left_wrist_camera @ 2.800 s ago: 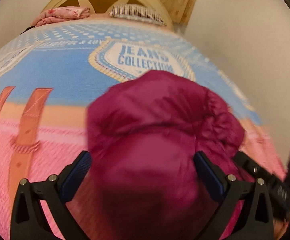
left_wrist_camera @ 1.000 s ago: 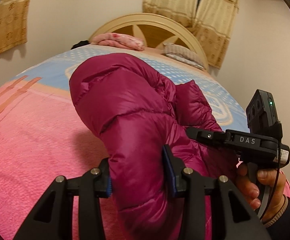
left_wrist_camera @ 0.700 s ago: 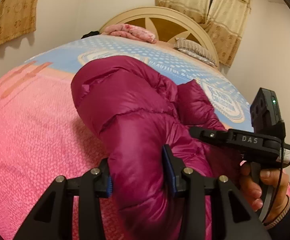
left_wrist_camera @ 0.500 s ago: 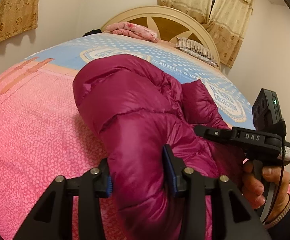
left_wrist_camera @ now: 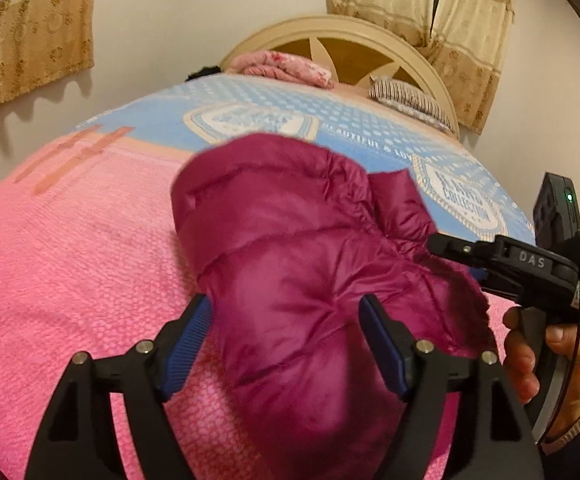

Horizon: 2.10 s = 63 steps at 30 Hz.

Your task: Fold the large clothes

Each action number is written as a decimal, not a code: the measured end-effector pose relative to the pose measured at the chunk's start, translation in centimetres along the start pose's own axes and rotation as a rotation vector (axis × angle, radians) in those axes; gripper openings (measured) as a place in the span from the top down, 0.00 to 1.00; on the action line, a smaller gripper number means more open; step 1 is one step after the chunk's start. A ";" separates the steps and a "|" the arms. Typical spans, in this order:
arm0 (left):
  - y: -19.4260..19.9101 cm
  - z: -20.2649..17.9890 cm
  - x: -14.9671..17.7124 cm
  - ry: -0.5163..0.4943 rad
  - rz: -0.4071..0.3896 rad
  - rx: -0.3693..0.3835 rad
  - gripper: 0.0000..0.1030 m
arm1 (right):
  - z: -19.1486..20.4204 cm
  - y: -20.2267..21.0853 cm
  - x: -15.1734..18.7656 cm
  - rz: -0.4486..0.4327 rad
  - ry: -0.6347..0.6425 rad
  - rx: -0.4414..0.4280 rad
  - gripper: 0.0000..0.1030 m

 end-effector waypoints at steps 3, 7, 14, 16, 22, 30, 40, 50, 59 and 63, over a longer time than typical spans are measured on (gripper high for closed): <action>2.5 -0.7 0.1 -0.016 -0.056 -0.014 0.17 | 0.5 2.2 0.6 -0.040 0.010 0.008 0.39; 5.9 -2.0 -0.1 -0.044 -0.130 -0.023 0.12 | 2.3 5.5 2.2 -0.101 0.062 0.040 0.38; 9.8 -3.3 -0.3 -0.071 -0.221 -0.005 0.10 | 6.6 10.7 5.1 -0.220 0.160 0.123 0.36; 10.5 -3.7 -0.3 -0.074 -0.237 0.006 0.10 | 7.6 11.9 5.8 -0.247 0.184 0.144 0.36; 12.0 -3.8 -0.4 -0.074 -0.292 0.017 0.03 | 10.2 14.4 7.3 -0.307 0.251 0.183 0.34; 12.7 -4.0 -0.4 -0.075 -0.318 0.022 0.03 | 12.0 15.2 8.5 -0.333 0.287 0.209 0.32; 13.0 -4.3 -0.1 -0.080 -0.326 0.025 0.03 | 12.2 15.8 9.5 -0.346 0.294 0.220 0.31; 13.0 -4.6 0.0 -0.083 -0.328 0.026 0.03 | 12.1 16.0 10.0 -0.351 0.291 0.221 0.30; 13.6 -4.9 0.0 -0.093 -0.344 0.013 0.00 | 12.1 16.2 10.4 -0.359 0.289 0.222 0.30; 13.9 -5.0 -0.1 -0.097 -0.356 -0.008 0.00 | 12.0 16.3 10.3 -0.365 0.287 0.221 0.30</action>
Point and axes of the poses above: each gripper's, at about its wrist camera, not at the fingertips, and y roughly against the way its jaws point, z to its left, x to its underside, the point moved 6 cm from there along -y, roughly the way its jaws point, and after that the axes turned 15 degrees about z, right-handed, at the moved point
